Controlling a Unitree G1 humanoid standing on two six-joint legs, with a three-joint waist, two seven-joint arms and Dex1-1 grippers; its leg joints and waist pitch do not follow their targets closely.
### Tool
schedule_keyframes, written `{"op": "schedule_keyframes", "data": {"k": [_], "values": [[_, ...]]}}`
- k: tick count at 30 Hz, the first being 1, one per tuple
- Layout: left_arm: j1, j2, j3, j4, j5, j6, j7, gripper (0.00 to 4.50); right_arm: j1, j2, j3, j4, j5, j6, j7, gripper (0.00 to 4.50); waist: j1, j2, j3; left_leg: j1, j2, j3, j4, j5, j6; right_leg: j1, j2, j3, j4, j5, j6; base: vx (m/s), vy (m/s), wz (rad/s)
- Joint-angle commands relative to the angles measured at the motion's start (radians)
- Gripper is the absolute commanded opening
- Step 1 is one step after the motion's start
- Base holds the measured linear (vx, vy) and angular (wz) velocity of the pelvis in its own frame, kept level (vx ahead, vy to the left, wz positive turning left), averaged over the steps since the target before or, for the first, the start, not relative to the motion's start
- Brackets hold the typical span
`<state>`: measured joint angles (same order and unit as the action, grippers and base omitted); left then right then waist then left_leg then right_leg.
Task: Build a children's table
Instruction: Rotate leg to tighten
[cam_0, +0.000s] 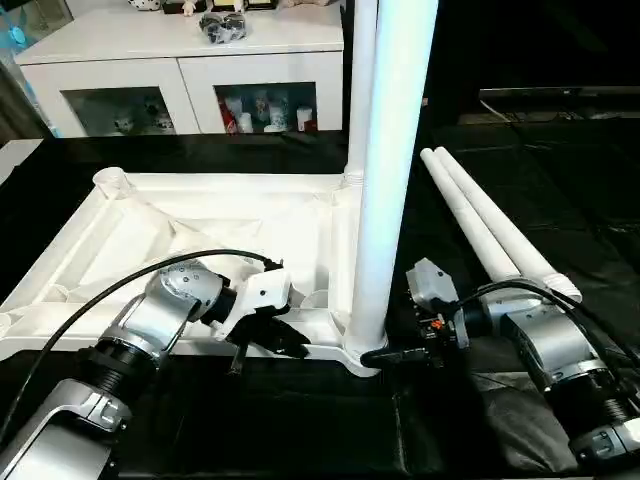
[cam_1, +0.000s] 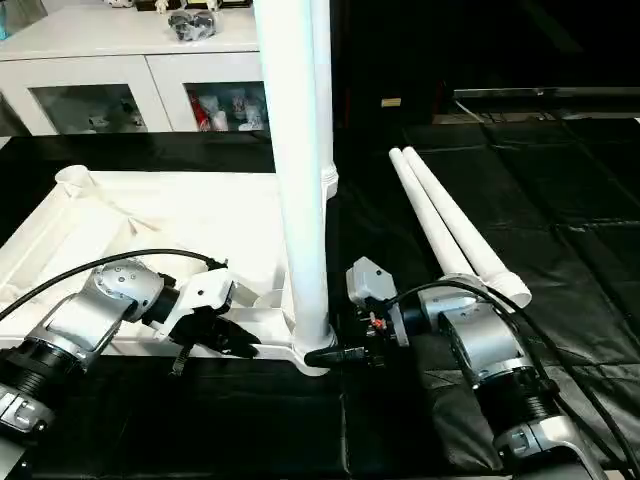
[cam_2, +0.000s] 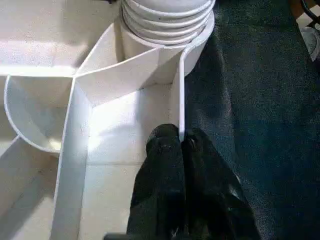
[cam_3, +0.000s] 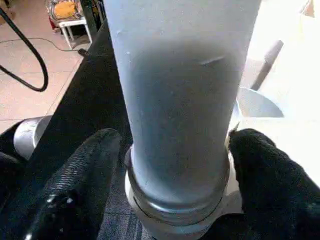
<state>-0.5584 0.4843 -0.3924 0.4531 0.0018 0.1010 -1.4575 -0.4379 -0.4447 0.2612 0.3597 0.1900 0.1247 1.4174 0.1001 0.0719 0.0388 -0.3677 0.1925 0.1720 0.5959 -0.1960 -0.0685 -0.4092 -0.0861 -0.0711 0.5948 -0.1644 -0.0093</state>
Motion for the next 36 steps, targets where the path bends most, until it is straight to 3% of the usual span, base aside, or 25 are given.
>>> {"op": "schedule_keyframes", "data": {"k": [1, 7, 22, 26, 29, 31, 32, 36], "values": [[-0.008, 0.006, -0.024, -0.037, -0.003, -0.019, -0.035, 0.00, -0.010, 0.001, 0.008, 0.004, 0.001, -0.007, 0.009, 3.28, -0.002, -0.010, -0.064, 0.005, 0.034, -0.005, -0.069, -0.175, 0.070, 0.057, -0.054, 0.038, -0.060, -0.212, -0.242, 0.000, 0.000, 0.00], [-0.007, 0.009, -0.023, -0.035, -0.002, -0.018, -0.035, 0.00, -0.010, 0.007, 0.013, 0.009, 0.000, -0.002, 0.011, 2.80, -0.001, -0.010, -0.063, 0.005, 0.034, -0.004, -0.069, -0.176, 0.070, 0.057, -0.054, 0.038, -0.060, -0.218, -0.241, 0.000, 0.000, 0.00], [0.002, -0.003, -0.008, -0.035, -0.013, 0.006, -0.003, 0.00, 0.026, 0.011, 0.028, -0.027, 0.011, 0.021, 0.005, 2.67, -0.001, -0.010, -0.064, 0.006, 0.034, -0.005, -0.069, -0.172, 0.071, 0.056, -0.052, 0.038, -0.059, -0.213, -0.240, 0.000, 0.000, 0.00], [-0.020, -0.073, 0.039, -0.014, -0.022, 0.096, 0.128, 0.00, 0.033, 0.076, -0.011, -0.005, -0.005, 0.055, -0.162, 2.67, -0.004, -0.012, -0.060, 0.006, 0.034, -0.003, -0.071, -0.192, 0.058, 0.056, -0.054, 0.039, -0.065, -0.260, -0.230, 0.000, 0.000, 0.00], [-0.049, -0.148, 0.078, 0.014, -0.011, 0.165, 0.284, 0.00, 0.036, 0.168, -0.039, 0.022, -0.034, 0.109, -0.362, 2.67, -0.019, -0.014, -0.053, 0.007, 0.026, -0.007, -0.077, -0.224, 0.023, 0.053, -0.053, 0.036, -0.078, -0.379, -0.189, 0.000, 0.000, 0.00], [-0.066, -0.190, 0.095, 0.033, 0.001, 0.194, 0.372, 0.00, 0.033, 0.229, -0.053, 0.043, -0.048, 0.129, -0.470, 2.67, -0.027, -0.013, -0.052, 0.004, 0.023, -0.013, -0.081, -0.241, 0.012, 0.058, -0.056, 0.032, -0.085, -0.451, -0.151, 0.000, 0.000, 0.00], [-0.071, -0.201, 0.100, 0.037, 0.003, 0.201, 0.394, 0.00, 0.032, 0.244, -0.056, 0.048, -0.050, 0.133, -0.494, 2.66, -0.035, -0.015, -0.052, 0.008, 0.022, -0.012, -0.080, -0.251, 0.010, 0.052, -0.056, 0.034, -0.089, -0.462, -0.145, 0.000, 0.000, 0.00], [-0.094, -0.266, 0.126, 0.056, 0.012, 0.251, 0.516, 0.00, 0.004, 0.332, -0.074, 0.092, -0.064, 0.156, -0.635, 2.66, -0.050, -0.012, -0.053, 0.005, 0.020, -0.011, -0.078, -0.244, 0.022, 0.051, -0.054, 0.034, -0.091, -0.442, -0.149, 0.000, 0.000, 0.00]]}}
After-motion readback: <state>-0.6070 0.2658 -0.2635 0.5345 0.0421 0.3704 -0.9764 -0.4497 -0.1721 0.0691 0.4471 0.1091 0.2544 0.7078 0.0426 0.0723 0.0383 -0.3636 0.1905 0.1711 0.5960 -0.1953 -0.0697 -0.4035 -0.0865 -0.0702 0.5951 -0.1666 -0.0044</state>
